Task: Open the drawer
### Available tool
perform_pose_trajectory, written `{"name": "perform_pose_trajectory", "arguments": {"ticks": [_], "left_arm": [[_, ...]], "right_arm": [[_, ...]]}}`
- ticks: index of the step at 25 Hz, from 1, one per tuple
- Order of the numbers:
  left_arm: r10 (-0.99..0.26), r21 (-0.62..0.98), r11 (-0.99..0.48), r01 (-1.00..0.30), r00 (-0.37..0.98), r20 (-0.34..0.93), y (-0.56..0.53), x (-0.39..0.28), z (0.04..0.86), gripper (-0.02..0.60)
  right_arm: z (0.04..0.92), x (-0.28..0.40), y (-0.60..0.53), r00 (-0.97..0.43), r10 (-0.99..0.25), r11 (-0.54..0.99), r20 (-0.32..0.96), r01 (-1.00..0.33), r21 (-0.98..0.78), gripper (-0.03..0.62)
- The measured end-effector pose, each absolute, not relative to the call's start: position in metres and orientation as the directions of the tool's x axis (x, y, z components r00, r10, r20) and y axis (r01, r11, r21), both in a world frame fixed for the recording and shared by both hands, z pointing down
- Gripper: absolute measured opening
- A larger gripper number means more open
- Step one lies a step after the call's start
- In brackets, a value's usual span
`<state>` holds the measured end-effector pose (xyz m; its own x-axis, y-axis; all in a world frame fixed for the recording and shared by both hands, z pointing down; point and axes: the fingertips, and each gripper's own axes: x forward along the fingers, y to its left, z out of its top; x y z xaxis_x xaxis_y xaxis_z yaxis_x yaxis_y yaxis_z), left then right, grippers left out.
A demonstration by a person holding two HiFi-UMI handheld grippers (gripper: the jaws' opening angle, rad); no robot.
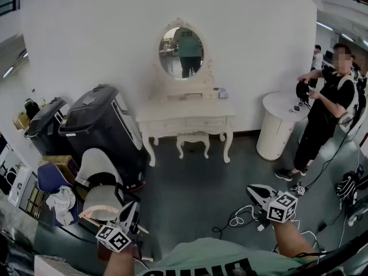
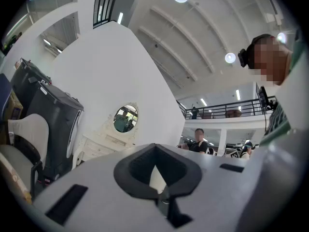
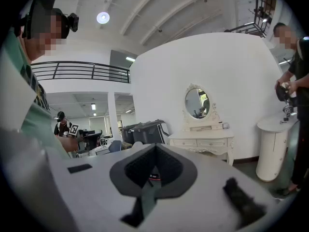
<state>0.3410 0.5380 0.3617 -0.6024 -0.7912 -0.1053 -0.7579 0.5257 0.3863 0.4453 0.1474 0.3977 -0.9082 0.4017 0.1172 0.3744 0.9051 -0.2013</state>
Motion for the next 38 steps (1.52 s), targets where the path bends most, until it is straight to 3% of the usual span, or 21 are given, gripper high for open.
{"name": "perform_pose_trajectory", "arguments": {"ticks": [28, 38], "left_arm": [[-0.822, 0.397, 0.502, -0.768, -0.567, -0.056, 0.371, 0.405, 0.369, 0.008], [-0.809, 0.384, 0.541, -0.748, -0.587, -0.005, 0.351, 0.41, 0.367, 0.008]], "right_arm": [[0.414, 0.526, 0.006, -0.909, 0.404, 0.899, 0.102, 0.374, -0.226, 0.006], [0.431, 0.519, -0.015, -0.89, 0.445, 0.872, 0.099, 0.406, -0.274, 0.006]]}}
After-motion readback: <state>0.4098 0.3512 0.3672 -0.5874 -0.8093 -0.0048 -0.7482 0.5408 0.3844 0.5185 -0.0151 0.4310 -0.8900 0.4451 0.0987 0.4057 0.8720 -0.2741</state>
